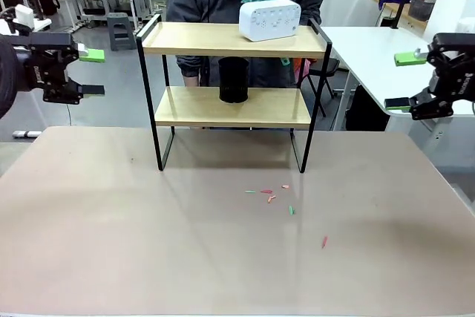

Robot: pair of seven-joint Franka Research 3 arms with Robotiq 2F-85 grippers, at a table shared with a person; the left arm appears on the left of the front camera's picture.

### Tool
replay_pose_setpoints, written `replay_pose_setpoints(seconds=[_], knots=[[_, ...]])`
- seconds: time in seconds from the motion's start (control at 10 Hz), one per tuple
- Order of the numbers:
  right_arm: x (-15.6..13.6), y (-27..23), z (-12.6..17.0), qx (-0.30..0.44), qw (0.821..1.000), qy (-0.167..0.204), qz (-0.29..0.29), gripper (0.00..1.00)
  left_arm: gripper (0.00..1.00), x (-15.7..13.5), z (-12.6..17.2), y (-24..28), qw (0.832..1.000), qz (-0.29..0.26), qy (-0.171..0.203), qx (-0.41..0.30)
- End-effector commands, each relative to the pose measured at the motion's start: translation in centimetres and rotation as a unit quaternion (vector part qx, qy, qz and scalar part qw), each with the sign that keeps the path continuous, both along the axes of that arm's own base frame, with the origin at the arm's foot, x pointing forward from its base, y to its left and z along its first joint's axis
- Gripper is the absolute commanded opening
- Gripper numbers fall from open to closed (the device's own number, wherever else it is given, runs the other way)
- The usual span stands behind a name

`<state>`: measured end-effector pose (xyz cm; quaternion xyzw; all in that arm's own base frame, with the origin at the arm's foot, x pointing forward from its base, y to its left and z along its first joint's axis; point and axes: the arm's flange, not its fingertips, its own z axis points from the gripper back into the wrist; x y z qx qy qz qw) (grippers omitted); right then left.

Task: Clean the shelf.
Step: Hand the Duster back to the human.

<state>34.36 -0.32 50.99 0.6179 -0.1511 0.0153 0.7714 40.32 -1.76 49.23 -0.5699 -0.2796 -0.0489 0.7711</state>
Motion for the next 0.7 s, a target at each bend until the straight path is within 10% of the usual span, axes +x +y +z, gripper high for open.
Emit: replay_pose_setpoints(seconds=[0.0, 0.6], knots=[[-0.41, -0.1, 0.24, 0.0, 1.0, -0.001, 0.005, 1.0, 1.0, -0.16, -0.04, 0.06, 1.0, -0.009, -0.011, 0.004], [-0.41, -0.1, 0.24, 0.0, 1.0, -0.001, 0.005, 1.0, 1.0, -0.16, -0.04, 0.06, 1.0, -0.009, -0.011, 0.004]])
